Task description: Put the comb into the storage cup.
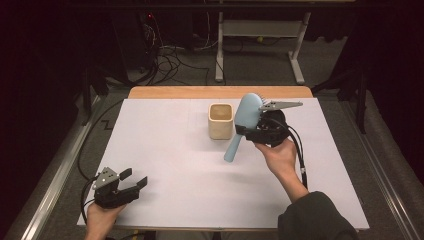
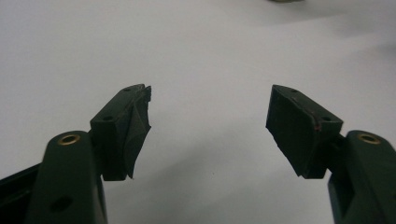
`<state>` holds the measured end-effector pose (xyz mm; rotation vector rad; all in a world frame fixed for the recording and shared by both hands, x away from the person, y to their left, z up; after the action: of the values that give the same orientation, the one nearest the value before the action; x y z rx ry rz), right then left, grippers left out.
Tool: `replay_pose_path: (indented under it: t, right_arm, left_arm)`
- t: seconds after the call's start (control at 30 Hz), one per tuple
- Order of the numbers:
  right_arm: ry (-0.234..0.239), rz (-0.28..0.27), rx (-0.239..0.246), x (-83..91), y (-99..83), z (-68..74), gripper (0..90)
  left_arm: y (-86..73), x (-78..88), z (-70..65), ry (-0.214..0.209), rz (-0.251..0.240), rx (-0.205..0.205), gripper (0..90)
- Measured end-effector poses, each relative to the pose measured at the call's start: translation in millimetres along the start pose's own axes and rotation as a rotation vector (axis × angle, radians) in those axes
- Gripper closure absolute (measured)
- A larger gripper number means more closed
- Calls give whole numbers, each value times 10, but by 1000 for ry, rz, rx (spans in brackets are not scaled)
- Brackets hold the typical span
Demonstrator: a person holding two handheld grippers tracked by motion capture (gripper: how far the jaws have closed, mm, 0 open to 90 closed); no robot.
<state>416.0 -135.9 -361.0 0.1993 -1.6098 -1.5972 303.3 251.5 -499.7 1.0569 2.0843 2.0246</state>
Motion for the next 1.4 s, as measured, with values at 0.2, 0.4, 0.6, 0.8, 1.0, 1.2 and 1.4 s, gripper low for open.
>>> replay_pose_path:
  t: [0.2,0.4,0.6,0.8,1.0,1.2,1.4]
  right_arm:
    - [-3,-13,2,-13,84,-19,570]
    - [-9,-18,0,-53,142,-56,570]
    - [-14,-20,4,-77,201,-74,570]
    - [-23,-23,-5,-79,242,-95,570]
    - [-35,-25,-1,-79,307,-104,570]
    - [-44,-34,1,-94,400,-112,571]
    - [-45,-45,-12,-132,455,-136,570]
  left_arm:
    - [6,11,10,1,-7,10,308]
    - [5,12,6,0,-9,8,315]
    - [2,7,4,-5,-4,12,314]
    - [5,5,-6,-6,-7,8,319]
    - [3,6,-4,-9,-7,16,318]
    - [2,1,-4,-11,-6,19,318]
    - [4,-1,5,-6,-12,19,321]
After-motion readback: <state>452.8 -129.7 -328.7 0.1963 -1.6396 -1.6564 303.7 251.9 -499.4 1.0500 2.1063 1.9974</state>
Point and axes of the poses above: each handheld gripper's, and its own axes: x roughly backward along the jaws, y roughly out of its top, z roughly to its left, the point moved 5 cm from there along -x, roughly forward along the jaws, and after that the axes turned 8 degrees about -z, right-handed, at the moved point
